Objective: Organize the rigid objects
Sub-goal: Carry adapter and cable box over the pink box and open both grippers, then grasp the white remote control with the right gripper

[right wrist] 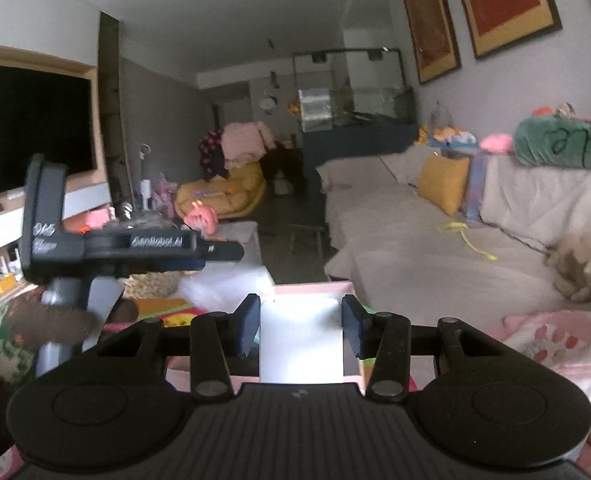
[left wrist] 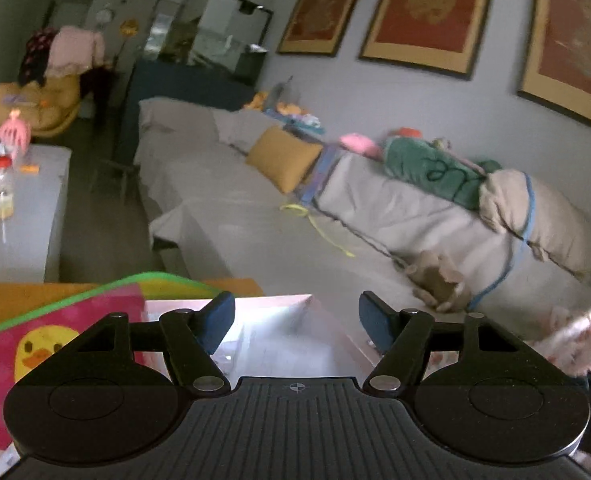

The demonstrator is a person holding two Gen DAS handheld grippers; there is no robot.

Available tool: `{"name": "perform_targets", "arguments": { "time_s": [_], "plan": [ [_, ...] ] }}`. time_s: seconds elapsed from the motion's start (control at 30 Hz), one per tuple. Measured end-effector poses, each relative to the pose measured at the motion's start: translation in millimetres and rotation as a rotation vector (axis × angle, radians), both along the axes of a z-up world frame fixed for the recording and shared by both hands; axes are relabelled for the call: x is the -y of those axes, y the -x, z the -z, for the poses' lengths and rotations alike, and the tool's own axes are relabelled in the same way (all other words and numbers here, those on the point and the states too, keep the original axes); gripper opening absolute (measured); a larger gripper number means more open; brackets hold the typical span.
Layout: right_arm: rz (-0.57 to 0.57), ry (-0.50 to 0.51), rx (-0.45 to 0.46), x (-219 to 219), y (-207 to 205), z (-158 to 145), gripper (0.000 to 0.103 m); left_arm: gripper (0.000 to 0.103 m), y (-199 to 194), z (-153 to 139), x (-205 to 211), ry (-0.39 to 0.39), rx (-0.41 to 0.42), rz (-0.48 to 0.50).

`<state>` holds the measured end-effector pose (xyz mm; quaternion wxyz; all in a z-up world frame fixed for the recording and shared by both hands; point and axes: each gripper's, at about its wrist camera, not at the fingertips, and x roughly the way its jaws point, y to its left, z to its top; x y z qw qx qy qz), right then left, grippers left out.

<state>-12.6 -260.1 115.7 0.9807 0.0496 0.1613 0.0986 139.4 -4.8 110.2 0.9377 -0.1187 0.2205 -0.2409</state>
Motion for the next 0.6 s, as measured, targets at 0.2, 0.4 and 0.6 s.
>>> {"name": "perform_targets", "arguments": {
  "time_s": [0.2,0.4,0.6],
  "plan": [
    [0.019,-0.040,-0.025,3.6,-29.5,4.8,0.029,0.073,37.3,21.4,-39.3,0.037,-0.016,-0.072],
    [0.016,-0.005,-0.026,-11.3,-65.3,-9.5,0.039,0.073,81.9,49.0,-84.9,0.042,-0.116,-0.137],
    [-0.048,0.092,-0.136,-21.8,-44.1,28.4,0.076,0.073,120.8,79.1,-106.1,0.069,-0.184,-0.130]
  ]
}}
